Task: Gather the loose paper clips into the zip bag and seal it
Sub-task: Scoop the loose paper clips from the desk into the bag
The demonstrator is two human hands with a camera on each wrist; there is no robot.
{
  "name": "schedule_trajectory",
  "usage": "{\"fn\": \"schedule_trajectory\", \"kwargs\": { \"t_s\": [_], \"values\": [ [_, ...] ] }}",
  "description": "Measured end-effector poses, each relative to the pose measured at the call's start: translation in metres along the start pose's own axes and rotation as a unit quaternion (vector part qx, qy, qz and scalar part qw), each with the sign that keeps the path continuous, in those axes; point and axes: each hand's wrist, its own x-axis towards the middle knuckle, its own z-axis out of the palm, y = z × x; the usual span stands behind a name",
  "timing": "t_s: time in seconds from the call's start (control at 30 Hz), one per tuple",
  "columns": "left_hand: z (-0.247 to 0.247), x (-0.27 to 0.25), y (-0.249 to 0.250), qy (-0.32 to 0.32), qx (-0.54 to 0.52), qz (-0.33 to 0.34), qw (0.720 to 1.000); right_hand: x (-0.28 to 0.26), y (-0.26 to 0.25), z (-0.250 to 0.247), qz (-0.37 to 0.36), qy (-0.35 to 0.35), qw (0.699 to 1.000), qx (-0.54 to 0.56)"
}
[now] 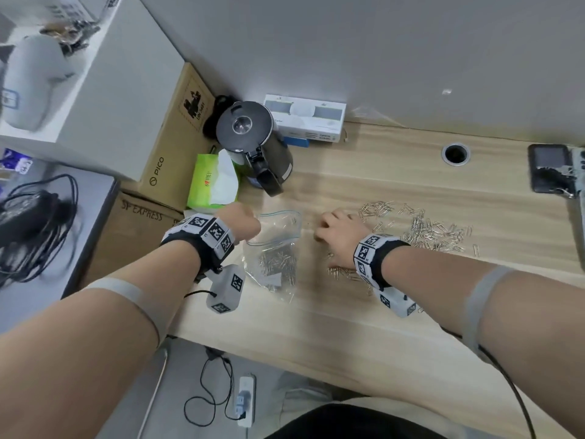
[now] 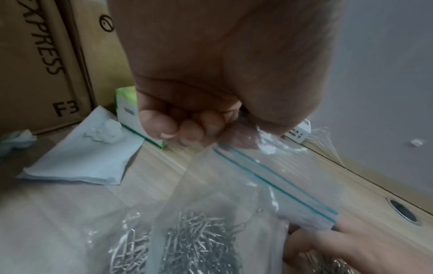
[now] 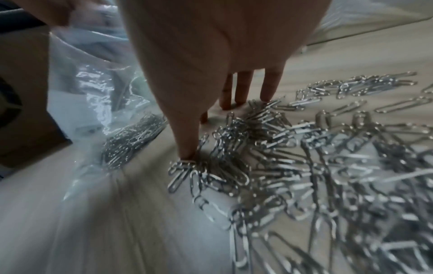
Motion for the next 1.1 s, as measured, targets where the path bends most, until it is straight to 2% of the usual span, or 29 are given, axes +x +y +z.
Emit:
{"fn": "schedule_trajectory", "kwargs": {
  "t_s": [0.13, 0.33, 0.47, 0.57, 0.7, 0.87, 1.1],
  "values": [
    [0.011, 0.006, 0.014, 0.006, -0.018, 0.042, 0.999, -0.013, 0.006, 0.001, -0.031, 0.001, 1.000, 0.003],
    [0.021, 0.011, 0.044, -0.023, -0.068, 0.119, 0.990, -0.034, 0.039, -0.004, -0.021, -0.047, 0.998, 0.031],
    [0.024, 0.011, 0.058, -0.049, -0.083, 0.165, 0.982, -0.040, 0.047, -0.009, -0.026, -0.004, 0.996, 0.081],
    [0.026, 0.012, 0.060, -0.051, -0.070, 0.183, 0.979, -0.031, 0.042, -0.009, -0.023, 0.027, 0.996, 0.078],
    [0.025, 0.017, 0.053, -0.034, -0.067, 0.168, 0.983, -0.021, 0.034, -0.004, -0.009, -0.001, 0.999, 0.053],
    [0.023, 0.026, 0.044, 0.017, -0.067, 0.128, 0.989, -0.025, 0.035, -0.001, -0.038, -0.004, 0.999, 0.037],
    [0.032, 0.024, 0.056, -0.013, -0.068, 0.135, 0.988, -0.031, 0.037, 0.004, -0.100, -0.018, 0.994, 0.050]
  ]
}}
